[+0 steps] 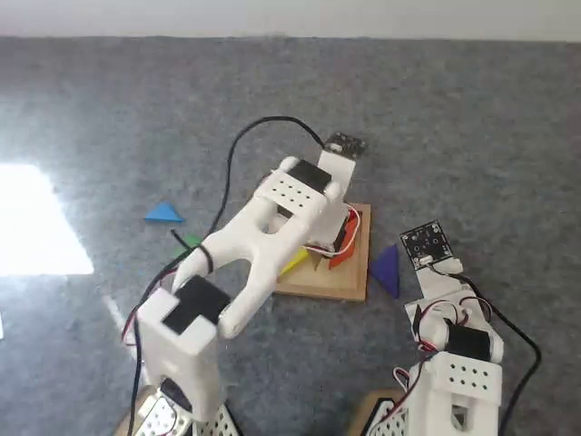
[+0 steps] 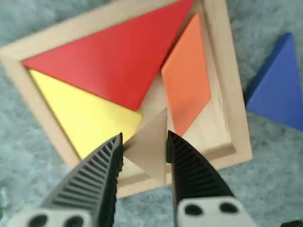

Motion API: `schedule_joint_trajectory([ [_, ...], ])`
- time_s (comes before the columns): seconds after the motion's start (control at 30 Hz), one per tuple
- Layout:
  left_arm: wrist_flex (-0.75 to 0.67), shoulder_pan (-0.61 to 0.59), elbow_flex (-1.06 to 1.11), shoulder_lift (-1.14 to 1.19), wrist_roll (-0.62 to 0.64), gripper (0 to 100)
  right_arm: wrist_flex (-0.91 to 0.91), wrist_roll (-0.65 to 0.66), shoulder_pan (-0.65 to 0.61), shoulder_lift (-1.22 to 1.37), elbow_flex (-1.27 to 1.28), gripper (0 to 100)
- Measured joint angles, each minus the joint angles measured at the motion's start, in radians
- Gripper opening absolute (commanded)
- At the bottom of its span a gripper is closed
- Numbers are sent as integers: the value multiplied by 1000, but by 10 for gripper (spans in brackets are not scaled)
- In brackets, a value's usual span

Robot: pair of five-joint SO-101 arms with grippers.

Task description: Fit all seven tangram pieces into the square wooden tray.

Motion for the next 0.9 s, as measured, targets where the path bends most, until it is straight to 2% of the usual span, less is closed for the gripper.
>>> schedule_joint_trajectory([
  [0.13, -2, 29, -37, 61, 2, 46, 0, 2, 0, 0, 0, 216],
  [0.33, -6, 26, -68, 71, 2, 157, 0, 6, 0, 0, 0, 216],
  [0.9, -61, 29, -68, 71, 3, 160, 0, 8, 0, 0, 0, 216],
])
